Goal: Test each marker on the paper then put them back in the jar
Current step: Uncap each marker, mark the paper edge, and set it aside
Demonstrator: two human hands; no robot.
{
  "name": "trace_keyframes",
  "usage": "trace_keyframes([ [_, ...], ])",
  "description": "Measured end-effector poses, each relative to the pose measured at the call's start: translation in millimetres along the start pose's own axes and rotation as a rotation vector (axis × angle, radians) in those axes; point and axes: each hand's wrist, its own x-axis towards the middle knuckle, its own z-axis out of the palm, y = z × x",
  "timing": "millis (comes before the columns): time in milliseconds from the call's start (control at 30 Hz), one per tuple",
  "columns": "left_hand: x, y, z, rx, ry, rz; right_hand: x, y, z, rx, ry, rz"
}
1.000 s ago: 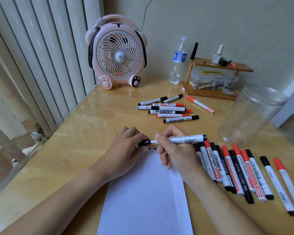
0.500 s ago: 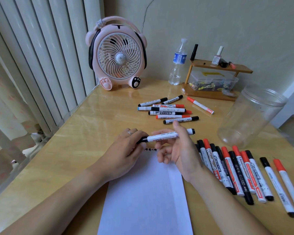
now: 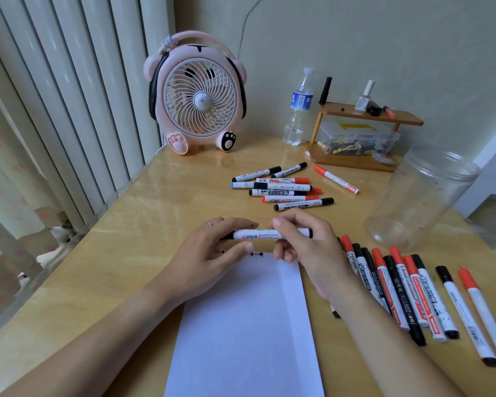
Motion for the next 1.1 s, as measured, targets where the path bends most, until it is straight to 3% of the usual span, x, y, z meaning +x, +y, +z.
trace_keyframes([
  [167, 1.8, -7.5, 1.8, -0.008, -0.007, 0.003, -5.1, -3.8, -2.0, -0.433, -0.153, -0.133],
  [300, 1.0, -12.0, 2.8, 0.019, -0.032, 0.002, -10.6, 3.7, 6.6, -0.573, -0.23, -0.159],
  [767, 0.1, -5.8, 2.5, -0.007, -0.038, 0.028, -10.5, 1.6, 9.0, -0.549, -0.153, -0.21],
  [933, -2.3, -6.5, 3.4, 0.093, -0.084, 0.015, -10.1, -7.1, 7.2, -0.707, -0.227, -0.15],
  [1100, -0.5, -10.4, 9.4, 0.153, -0.076, 0.006, -9.3, -13.0, -1.9, -0.742, -0.173, -0.06],
])
